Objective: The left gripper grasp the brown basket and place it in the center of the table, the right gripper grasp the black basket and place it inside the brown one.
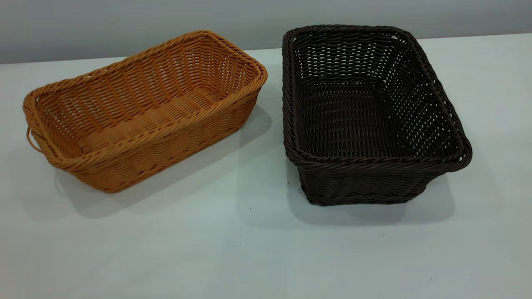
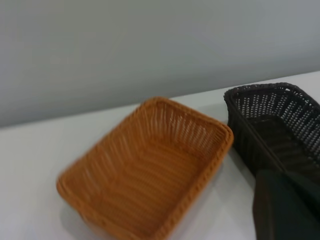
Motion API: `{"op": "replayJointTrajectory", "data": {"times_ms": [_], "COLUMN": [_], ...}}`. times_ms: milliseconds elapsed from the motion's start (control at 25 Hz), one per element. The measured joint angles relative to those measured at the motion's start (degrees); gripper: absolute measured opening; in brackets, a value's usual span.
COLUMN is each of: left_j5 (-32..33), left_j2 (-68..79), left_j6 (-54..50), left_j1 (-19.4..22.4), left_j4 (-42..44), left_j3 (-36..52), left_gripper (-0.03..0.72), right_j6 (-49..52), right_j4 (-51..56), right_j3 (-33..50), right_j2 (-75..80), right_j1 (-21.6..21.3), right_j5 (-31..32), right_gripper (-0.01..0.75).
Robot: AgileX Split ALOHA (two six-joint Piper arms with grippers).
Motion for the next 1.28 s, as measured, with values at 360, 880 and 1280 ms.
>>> {"op": "replayJointTrajectory", "data": {"times_ms": [360, 880, 1280], "left_j5": [-10.21, -22.84, -27.56], "left_j2": [25.22, 47.82, 51.15], "left_j6": [27.46, 43.53, 50.07], "left_j1": [0.0, -1.14, -8.26], "left_j4": [-8.16, -17.67, -20.41], "left_j3": [-2.83, -2.83, -2.83], "left_gripper": [0.443, 0.543, 0.543], "right_j6": [-13.23, -3.94, 10.79], "right_j4": [23.48, 45.55, 55.12], "right_j3": [0.0, -0.04, -0.06], "right_j2": [22.79, 51.17, 65.27], "right_j1": [0.0, 5.86, 30.05], "right_j5": [-3.89, -4.54, -25.94], "right_gripper": [0.465, 0.467, 0.467]}}
